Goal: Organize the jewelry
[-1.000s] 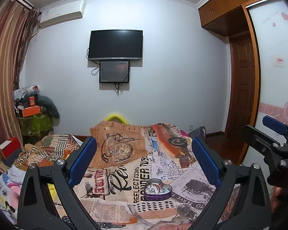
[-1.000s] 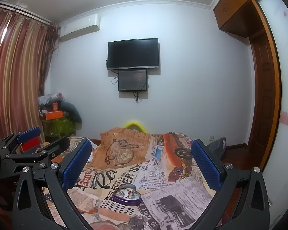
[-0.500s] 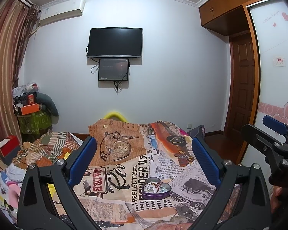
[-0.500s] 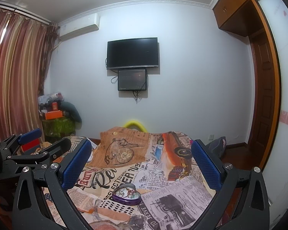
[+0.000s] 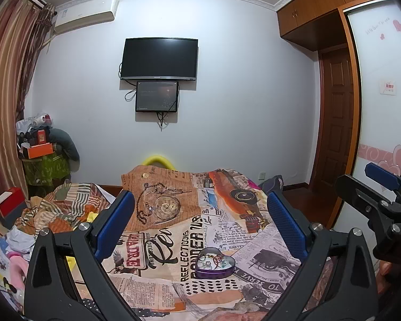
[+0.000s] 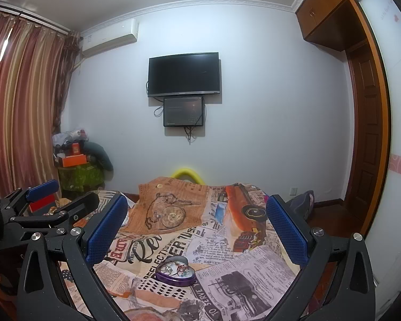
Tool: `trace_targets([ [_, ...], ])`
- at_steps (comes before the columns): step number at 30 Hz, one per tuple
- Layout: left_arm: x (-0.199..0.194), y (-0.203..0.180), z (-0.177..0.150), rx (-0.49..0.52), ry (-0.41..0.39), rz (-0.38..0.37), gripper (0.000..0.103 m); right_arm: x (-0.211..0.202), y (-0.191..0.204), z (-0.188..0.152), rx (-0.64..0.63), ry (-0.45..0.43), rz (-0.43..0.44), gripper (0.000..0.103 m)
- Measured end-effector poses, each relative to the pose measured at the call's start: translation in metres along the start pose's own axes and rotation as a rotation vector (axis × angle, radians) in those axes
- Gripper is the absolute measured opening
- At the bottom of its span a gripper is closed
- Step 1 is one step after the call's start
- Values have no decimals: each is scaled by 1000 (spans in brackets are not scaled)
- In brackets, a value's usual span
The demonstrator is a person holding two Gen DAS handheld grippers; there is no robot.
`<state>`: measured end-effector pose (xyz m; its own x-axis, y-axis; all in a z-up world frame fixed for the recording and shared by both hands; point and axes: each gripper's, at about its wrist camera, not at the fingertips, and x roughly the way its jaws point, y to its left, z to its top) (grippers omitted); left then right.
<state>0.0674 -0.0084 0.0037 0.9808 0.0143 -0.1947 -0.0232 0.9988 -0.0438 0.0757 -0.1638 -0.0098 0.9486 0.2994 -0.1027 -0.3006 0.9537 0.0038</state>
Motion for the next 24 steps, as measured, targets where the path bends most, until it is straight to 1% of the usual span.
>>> trace_targets([
  [24, -4, 1, 0, -12, 5, -38, 100, -2, -5, 2, 2, -3, -8, 103],
])
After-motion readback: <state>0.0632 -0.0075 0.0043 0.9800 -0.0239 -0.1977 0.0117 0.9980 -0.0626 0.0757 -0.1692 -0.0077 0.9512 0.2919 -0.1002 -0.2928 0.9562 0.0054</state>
